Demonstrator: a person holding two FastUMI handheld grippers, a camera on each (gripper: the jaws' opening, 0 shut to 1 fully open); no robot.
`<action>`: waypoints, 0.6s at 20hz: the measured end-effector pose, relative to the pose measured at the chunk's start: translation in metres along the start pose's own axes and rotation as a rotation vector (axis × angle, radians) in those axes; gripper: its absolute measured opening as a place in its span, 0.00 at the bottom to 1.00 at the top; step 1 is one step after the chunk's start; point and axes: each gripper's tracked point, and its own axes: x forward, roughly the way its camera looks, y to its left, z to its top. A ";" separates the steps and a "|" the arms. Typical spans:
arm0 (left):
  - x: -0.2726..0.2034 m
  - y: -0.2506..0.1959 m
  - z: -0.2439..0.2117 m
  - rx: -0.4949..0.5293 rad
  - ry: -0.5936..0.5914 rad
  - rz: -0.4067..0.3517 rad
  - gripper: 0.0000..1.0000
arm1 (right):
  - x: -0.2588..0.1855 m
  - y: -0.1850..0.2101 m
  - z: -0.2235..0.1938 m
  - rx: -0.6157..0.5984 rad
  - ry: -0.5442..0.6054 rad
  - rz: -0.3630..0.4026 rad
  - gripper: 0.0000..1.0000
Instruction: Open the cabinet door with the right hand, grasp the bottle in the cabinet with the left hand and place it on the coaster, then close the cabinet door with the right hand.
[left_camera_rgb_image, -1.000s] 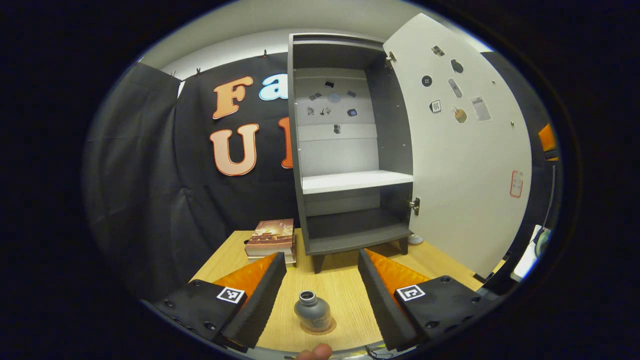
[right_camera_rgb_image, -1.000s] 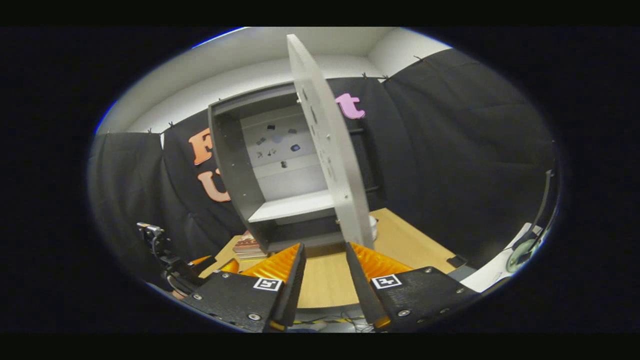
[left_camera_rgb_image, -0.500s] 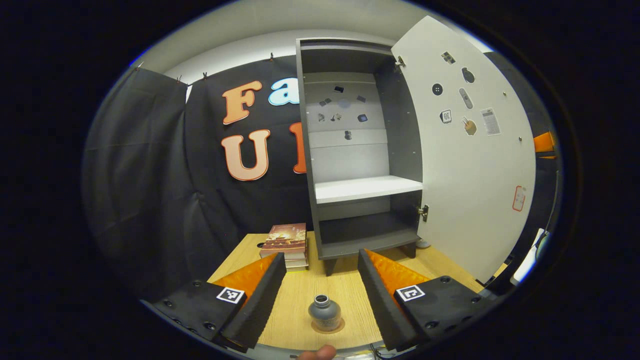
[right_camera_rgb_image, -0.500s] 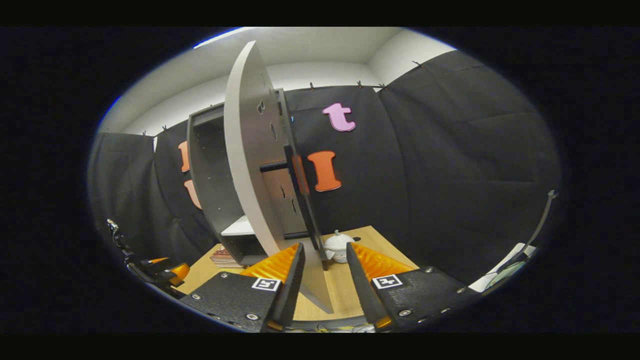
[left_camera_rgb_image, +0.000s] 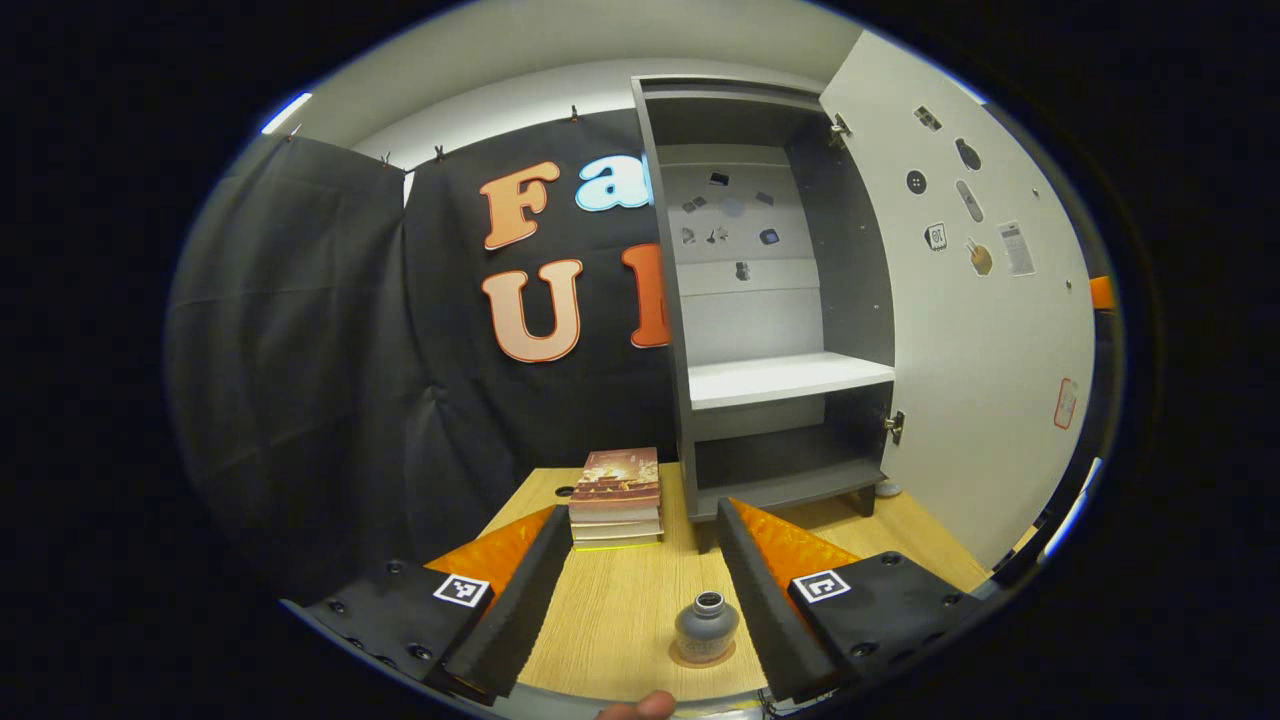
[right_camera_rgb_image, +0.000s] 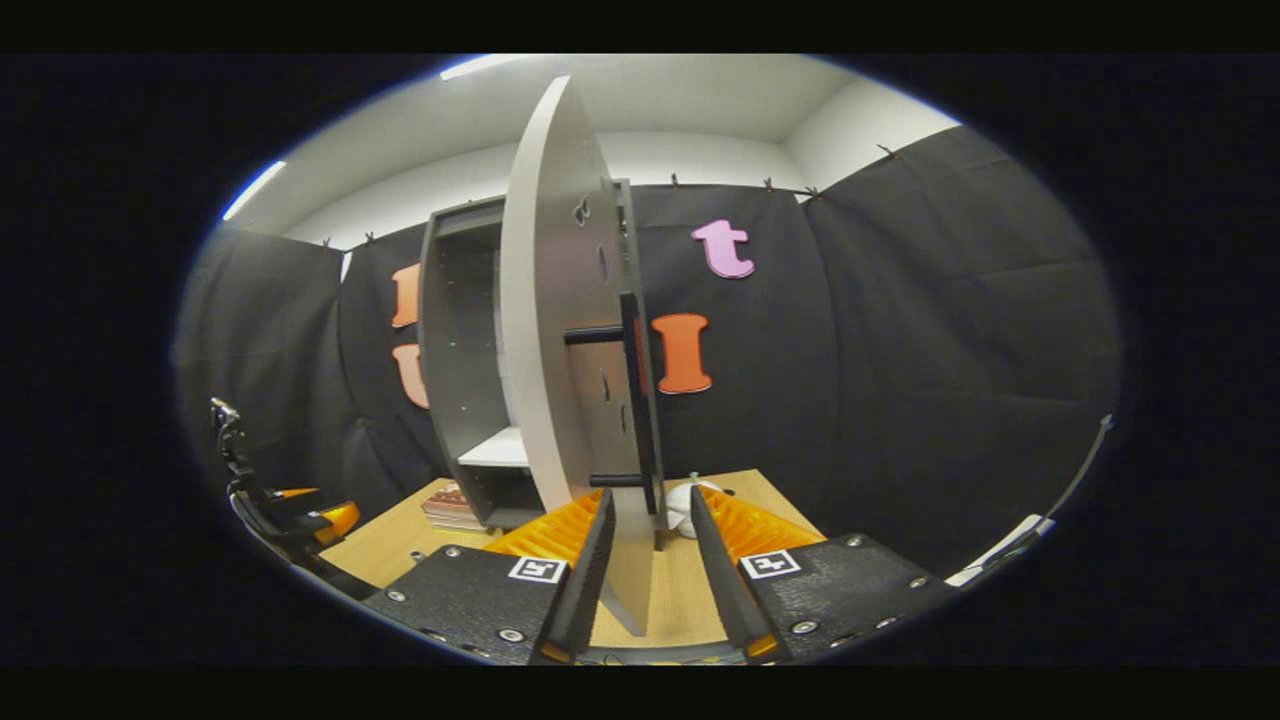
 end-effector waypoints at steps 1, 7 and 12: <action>0.001 0.003 0.003 0.003 -0.006 0.002 0.95 | 0.000 0.010 -0.001 0.008 0.004 0.028 0.49; 0.014 0.026 0.008 -0.010 -0.019 0.008 0.94 | 0.005 0.043 -0.002 0.025 -0.003 0.138 0.49; 0.037 0.051 0.017 -0.020 -0.034 0.025 0.94 | 0.012 0.074 -0.002 0.095 0.002 0.223 0.52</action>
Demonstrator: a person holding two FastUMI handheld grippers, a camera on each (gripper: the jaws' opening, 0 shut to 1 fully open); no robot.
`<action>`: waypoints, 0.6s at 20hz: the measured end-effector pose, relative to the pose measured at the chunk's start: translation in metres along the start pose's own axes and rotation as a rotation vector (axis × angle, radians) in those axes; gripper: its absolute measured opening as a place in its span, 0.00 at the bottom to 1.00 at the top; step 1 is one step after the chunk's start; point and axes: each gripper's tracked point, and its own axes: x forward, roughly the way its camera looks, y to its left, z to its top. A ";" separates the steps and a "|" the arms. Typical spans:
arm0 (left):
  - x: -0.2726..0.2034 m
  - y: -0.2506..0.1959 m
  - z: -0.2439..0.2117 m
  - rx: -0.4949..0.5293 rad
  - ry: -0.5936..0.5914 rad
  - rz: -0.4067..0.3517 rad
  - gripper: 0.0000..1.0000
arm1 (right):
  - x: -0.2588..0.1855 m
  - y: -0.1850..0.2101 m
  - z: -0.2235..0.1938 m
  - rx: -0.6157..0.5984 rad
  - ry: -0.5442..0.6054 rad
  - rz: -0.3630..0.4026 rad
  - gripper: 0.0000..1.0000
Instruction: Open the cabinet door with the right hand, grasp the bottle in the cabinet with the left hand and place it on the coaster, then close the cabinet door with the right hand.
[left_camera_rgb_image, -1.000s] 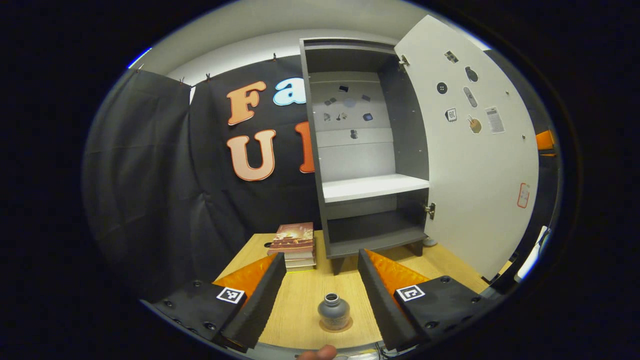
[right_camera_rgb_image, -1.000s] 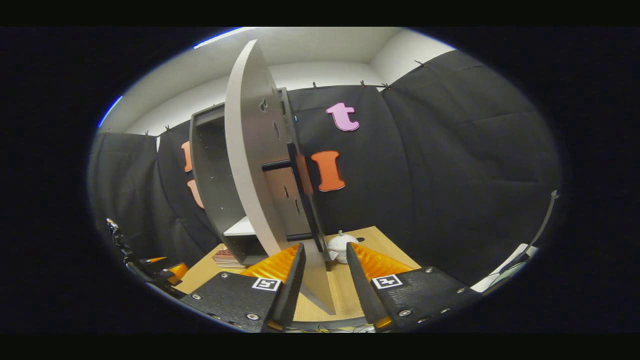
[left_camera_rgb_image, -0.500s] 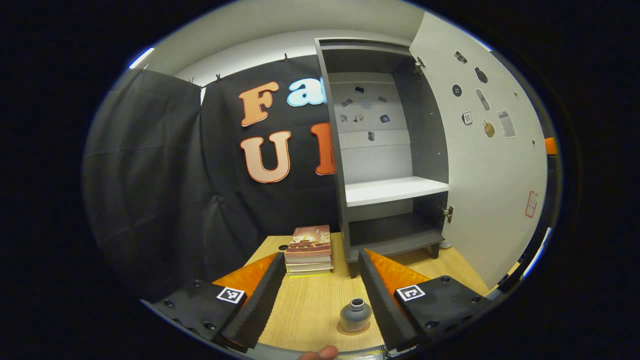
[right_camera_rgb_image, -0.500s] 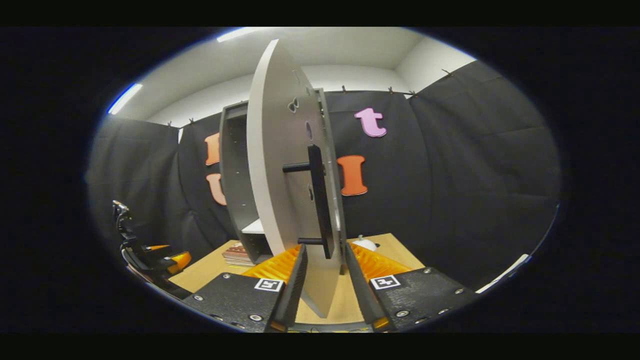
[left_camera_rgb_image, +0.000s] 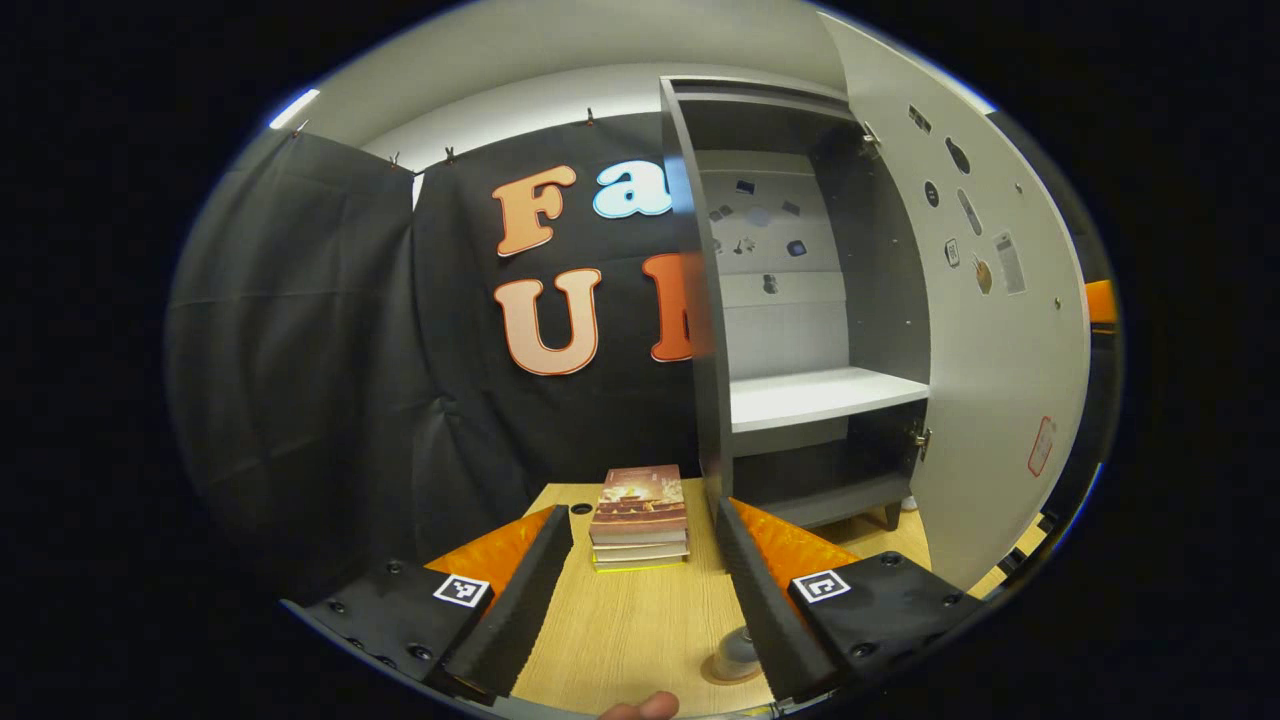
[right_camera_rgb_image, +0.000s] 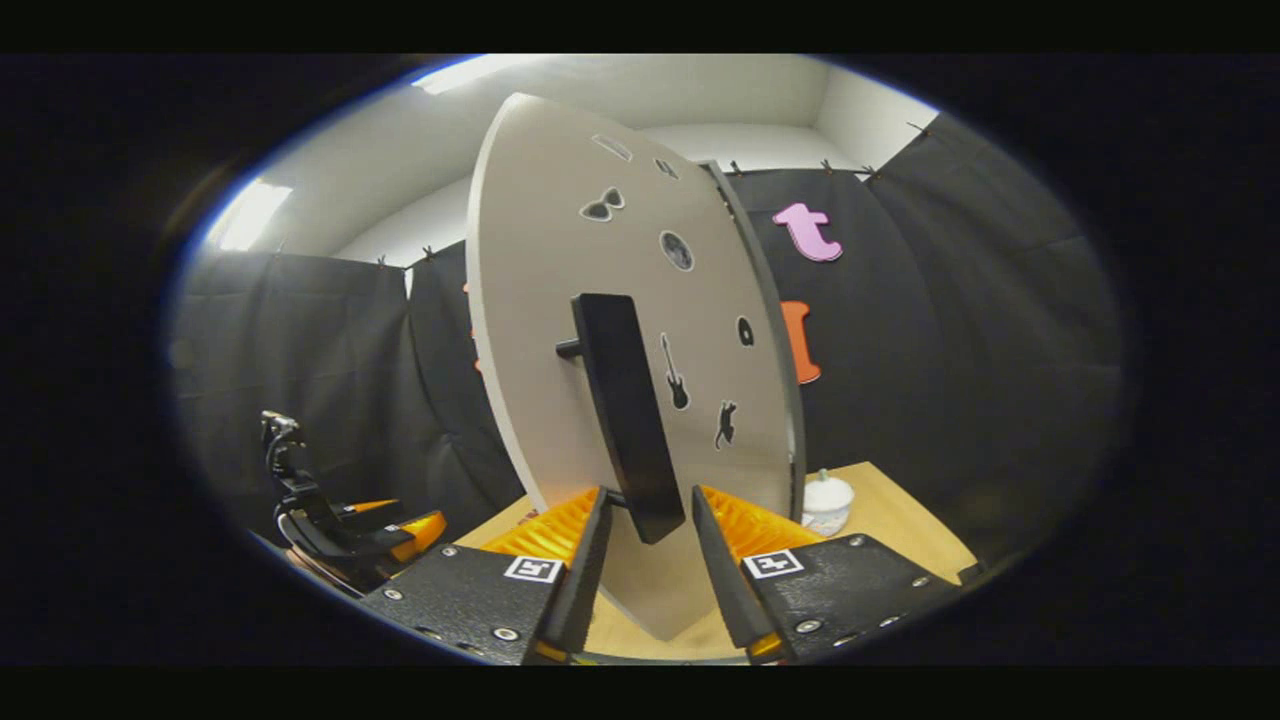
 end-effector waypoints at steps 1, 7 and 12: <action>0.002 0.004 -0.001 -0.003 -0.001 0.002 0.94 | 0.004 0.005 -0.002 0.023 0.004 0.018 0.52; 0.024 0.031 0.000 -0.049 0.000 0.007 0.94 | 0.036 0.029 -0.004 0.002 0.015 0.093 0.57; 0.041 0.056 0.002 -0.090 -0.012 0.016 0.94 | 0.067 0.041 -0.007 -0.108 0.007 0.073 0.59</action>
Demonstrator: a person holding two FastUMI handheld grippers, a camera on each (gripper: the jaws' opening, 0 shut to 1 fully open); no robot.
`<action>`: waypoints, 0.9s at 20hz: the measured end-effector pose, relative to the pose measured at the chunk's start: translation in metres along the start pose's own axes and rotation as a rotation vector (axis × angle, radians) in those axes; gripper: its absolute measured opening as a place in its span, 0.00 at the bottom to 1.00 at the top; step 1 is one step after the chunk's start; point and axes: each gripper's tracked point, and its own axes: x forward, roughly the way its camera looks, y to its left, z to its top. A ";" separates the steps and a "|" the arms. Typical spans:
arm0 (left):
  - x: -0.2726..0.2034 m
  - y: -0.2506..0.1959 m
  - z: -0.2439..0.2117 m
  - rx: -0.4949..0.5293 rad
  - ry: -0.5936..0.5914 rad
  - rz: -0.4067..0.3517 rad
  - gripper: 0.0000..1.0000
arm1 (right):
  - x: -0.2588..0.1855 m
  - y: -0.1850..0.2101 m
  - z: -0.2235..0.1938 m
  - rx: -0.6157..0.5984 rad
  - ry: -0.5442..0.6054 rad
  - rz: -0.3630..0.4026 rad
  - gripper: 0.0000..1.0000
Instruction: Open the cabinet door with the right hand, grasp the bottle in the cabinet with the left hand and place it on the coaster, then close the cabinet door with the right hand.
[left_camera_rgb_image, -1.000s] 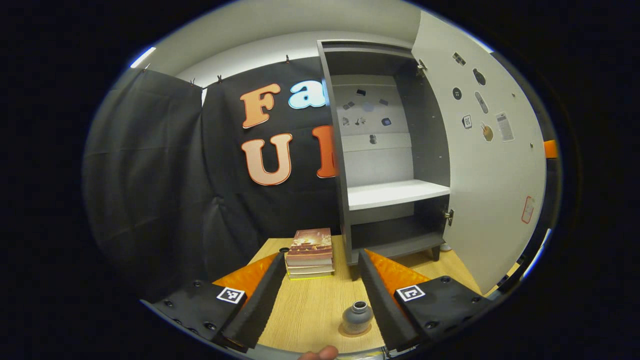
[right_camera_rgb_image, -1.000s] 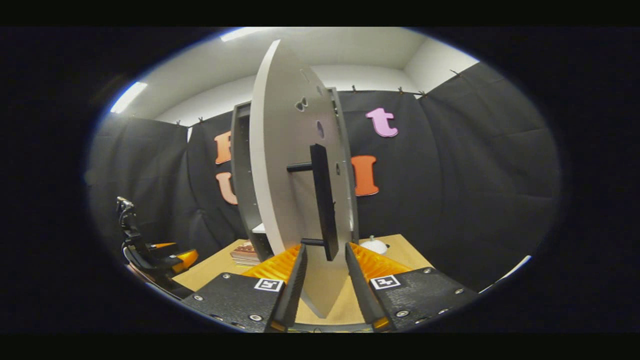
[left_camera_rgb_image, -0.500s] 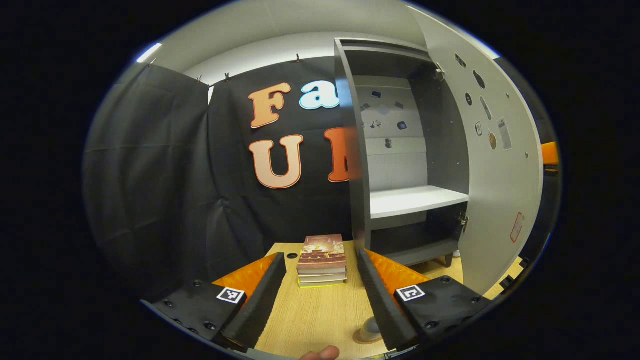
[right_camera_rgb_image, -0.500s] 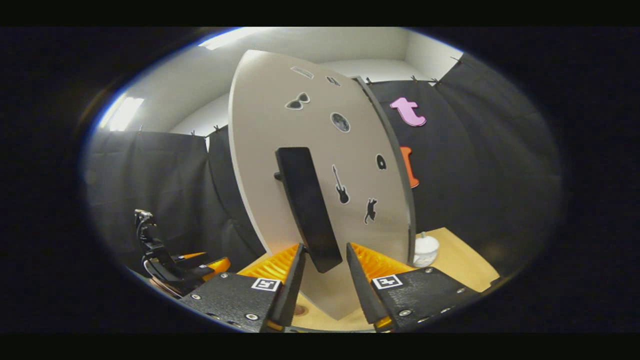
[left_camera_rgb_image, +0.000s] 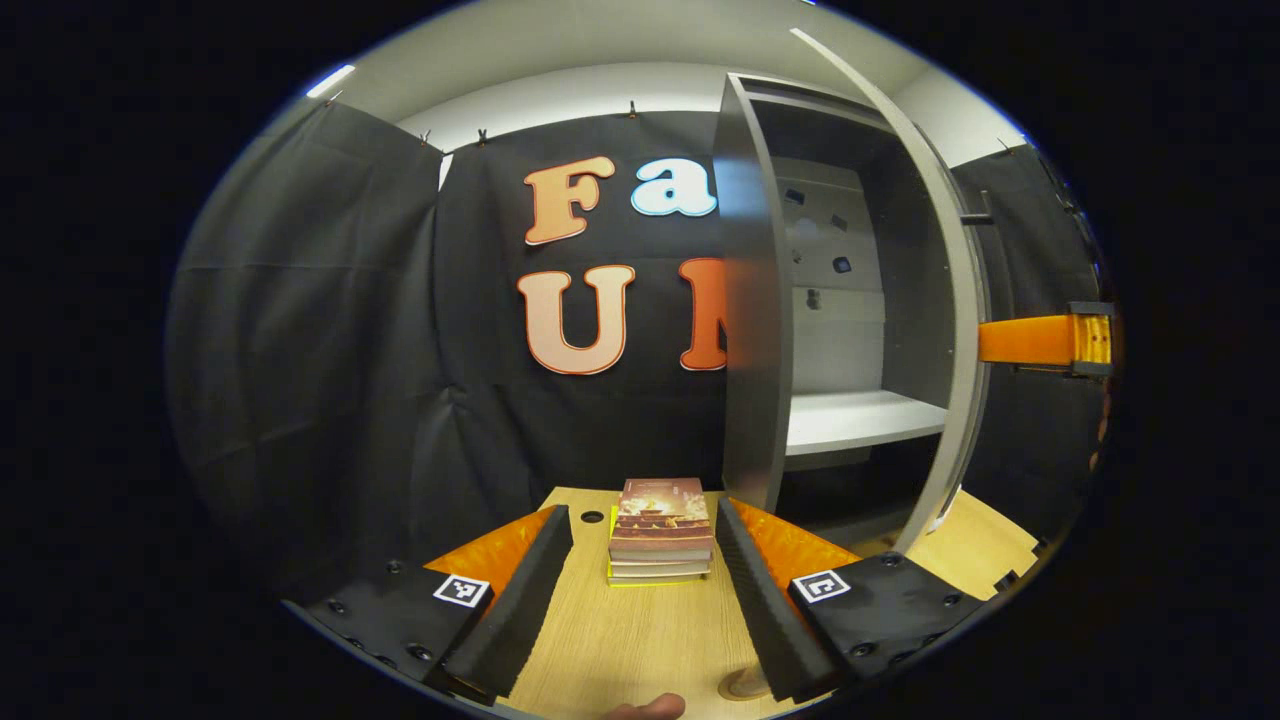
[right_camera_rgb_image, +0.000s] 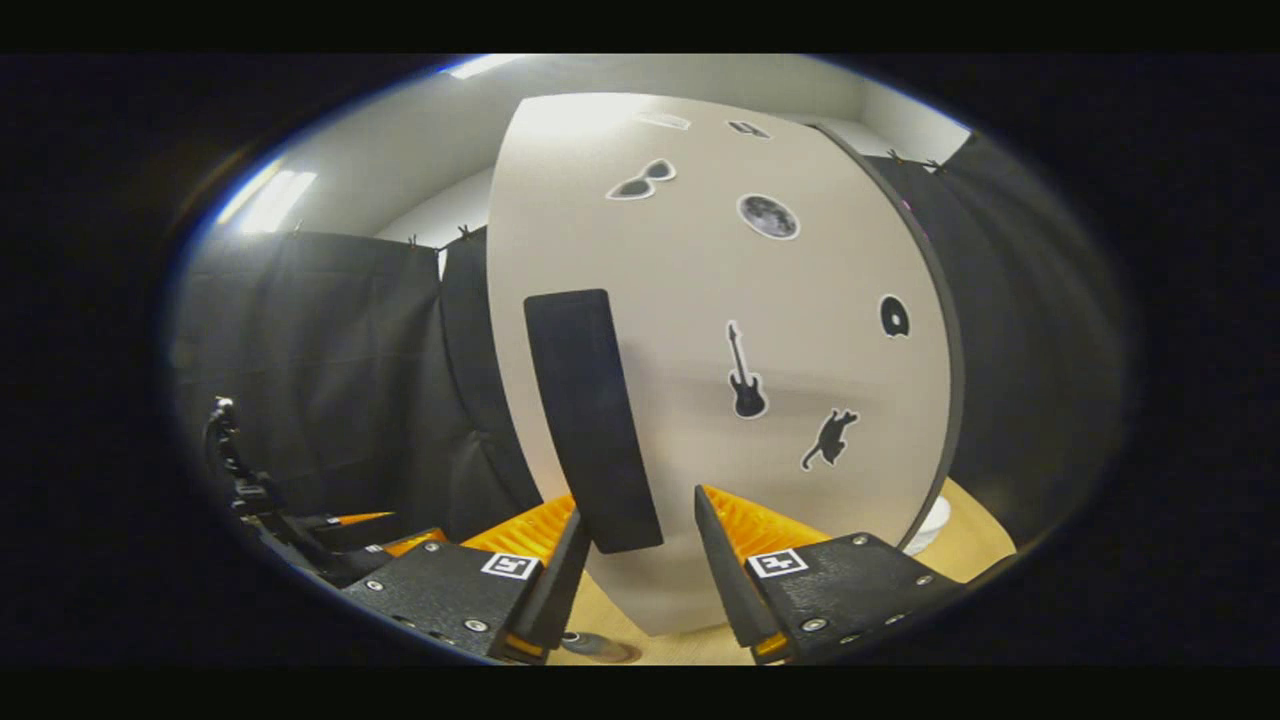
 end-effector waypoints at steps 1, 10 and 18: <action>0.005 0.003 -0.001 -0.008 -0.002 -0.003 0.94 | 0.006 0.000 -0.001 -0.031 -0.004 -0.014 0.62; 0.042 0.014 -0.017 -0.066 0.023 -0.047 0.95 | 0.034 -0.013 0.001 -0.097 -0.049 -0.129 0.80; 0.054 0.008 -0.018 -0.067 0.019 -0.088 0.95 | 0.050 -0.027 0.001 -0.086 -0.067 -0.206 0.84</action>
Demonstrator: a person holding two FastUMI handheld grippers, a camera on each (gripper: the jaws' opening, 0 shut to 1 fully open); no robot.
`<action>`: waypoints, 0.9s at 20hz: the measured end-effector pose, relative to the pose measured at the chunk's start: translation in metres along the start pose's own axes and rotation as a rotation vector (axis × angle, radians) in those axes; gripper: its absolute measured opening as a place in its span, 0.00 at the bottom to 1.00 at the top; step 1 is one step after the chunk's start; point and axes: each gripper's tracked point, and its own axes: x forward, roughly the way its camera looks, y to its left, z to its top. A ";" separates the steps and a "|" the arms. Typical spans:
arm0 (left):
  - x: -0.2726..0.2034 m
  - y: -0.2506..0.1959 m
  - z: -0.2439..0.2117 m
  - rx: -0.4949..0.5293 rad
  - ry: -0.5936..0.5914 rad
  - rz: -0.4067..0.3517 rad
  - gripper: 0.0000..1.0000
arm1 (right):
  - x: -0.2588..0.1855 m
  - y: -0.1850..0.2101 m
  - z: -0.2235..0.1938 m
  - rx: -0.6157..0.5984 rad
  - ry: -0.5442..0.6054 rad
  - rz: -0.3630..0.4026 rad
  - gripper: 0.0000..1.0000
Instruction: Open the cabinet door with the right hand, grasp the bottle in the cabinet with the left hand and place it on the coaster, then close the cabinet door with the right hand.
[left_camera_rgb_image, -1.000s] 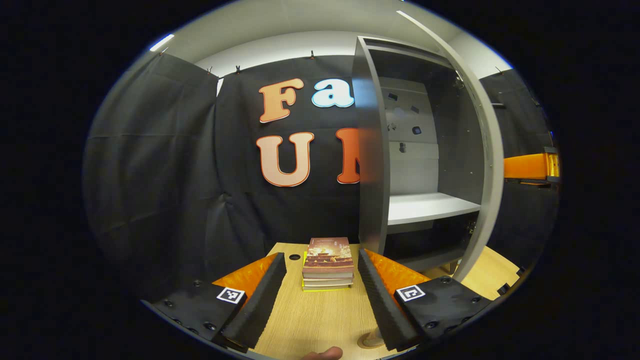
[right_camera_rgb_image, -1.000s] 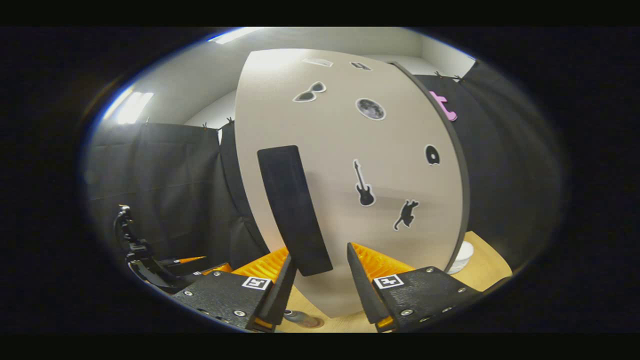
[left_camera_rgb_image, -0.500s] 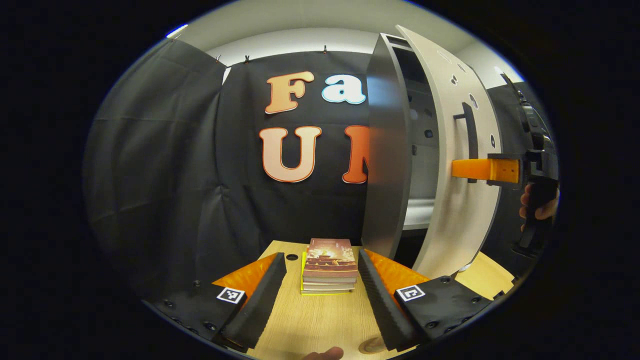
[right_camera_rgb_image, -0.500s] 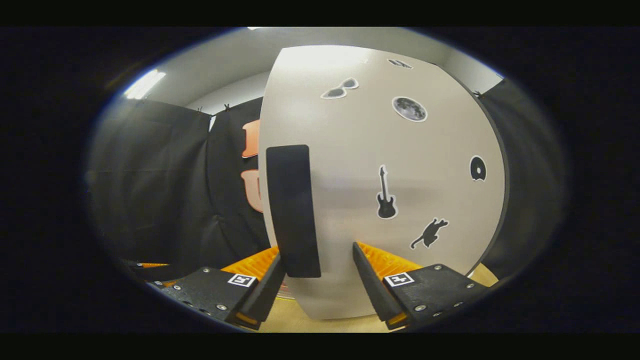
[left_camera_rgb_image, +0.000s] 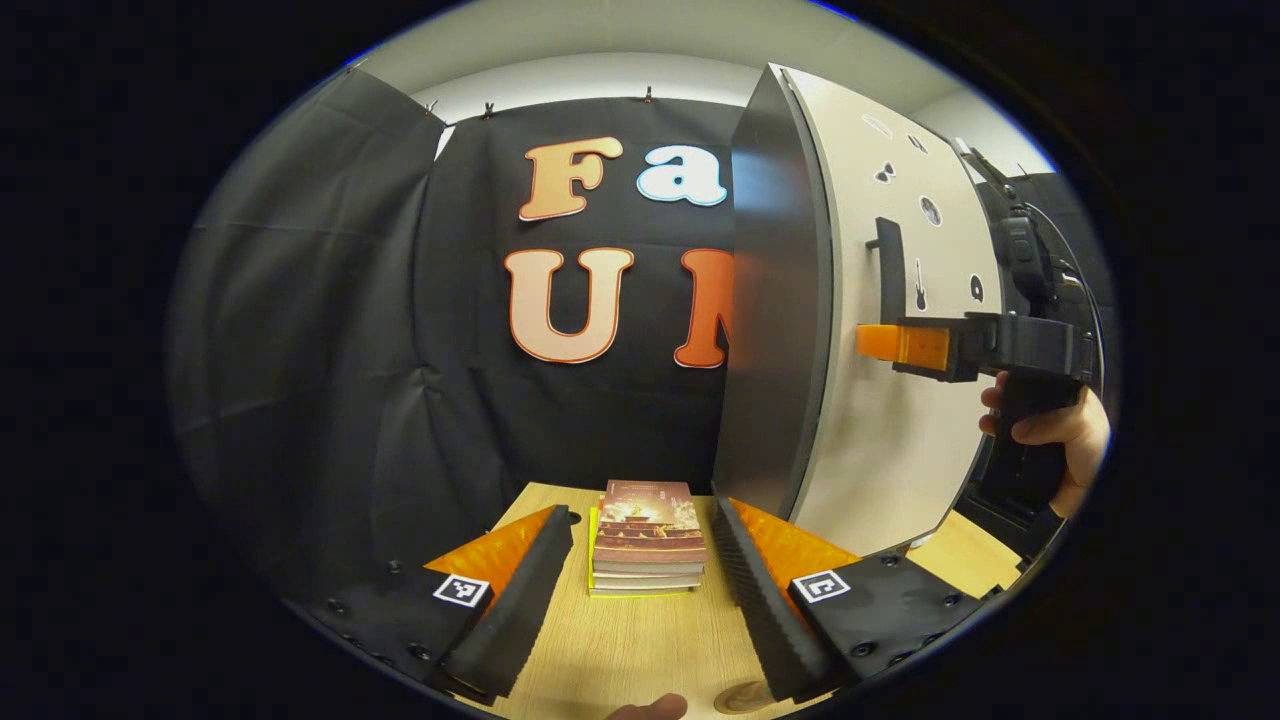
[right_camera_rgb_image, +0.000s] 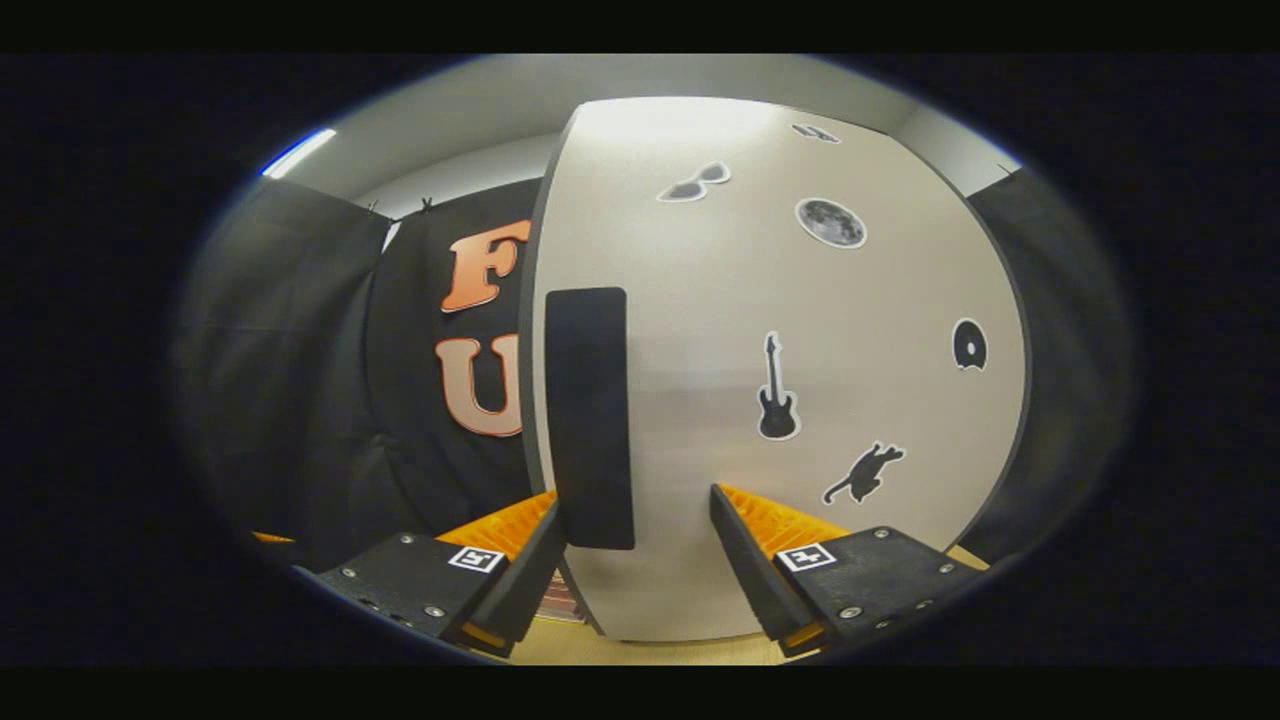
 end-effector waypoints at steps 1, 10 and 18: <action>0.001 -0.002 0.000 -0.002 0.001 -0.008 0.95 | 0.001 0.000 0.000 0.003 -0.002 -0.001 0.84; -0.018 -0.022 0.026 0.005 -0.036 -0.026 0.95 | -0.001 0.006 0.001 0.058 0.023 0.012 0.87; -0.117 -0.061 0.056 0.001 -0.085 0.039 0.94 | -0.172 0.004 0.007 0.015 0.014 0.082 0.93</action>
